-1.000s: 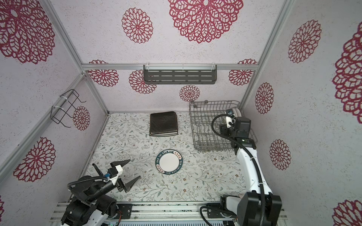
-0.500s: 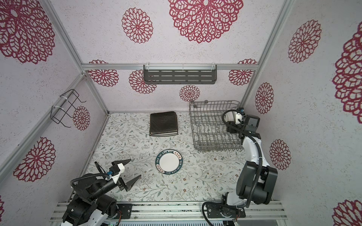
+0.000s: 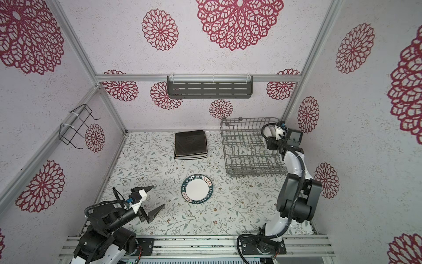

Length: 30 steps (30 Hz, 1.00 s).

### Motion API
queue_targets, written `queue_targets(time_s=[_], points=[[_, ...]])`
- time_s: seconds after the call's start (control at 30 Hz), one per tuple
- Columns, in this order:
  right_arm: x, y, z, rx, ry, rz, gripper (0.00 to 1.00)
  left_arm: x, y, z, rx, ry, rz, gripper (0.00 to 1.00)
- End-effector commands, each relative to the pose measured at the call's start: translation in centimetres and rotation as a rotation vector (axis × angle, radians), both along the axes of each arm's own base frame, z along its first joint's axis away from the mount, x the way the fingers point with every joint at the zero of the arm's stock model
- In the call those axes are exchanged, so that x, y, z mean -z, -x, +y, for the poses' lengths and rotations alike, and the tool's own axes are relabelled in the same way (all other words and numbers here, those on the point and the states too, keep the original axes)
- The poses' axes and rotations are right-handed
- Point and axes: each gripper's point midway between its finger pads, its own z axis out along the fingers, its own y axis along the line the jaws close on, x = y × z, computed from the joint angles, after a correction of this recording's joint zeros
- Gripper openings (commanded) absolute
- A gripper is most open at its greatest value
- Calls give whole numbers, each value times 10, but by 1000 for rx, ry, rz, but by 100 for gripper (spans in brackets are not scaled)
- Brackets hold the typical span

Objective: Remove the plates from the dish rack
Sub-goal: 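Grasp the next green-rimmed plate in the rack with the right gripper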

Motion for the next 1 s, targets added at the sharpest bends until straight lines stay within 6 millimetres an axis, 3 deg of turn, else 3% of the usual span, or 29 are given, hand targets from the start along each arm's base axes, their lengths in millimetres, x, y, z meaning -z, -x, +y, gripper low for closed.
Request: queue_targets(time_s=[0.0, 0.5, 0.97], points=[[-10, -11, -5, -15, 19, -27, 59, 0, -4, -1, -2, -4, -9, 97], [16, -34, -15, -21, 34, -5, 54, 12, -14, -2, -23, -31, 47, 97], [29, -42, -14, -42, 15, 8, 36, 18, -18, -3, -27, -44, 78, 97]])
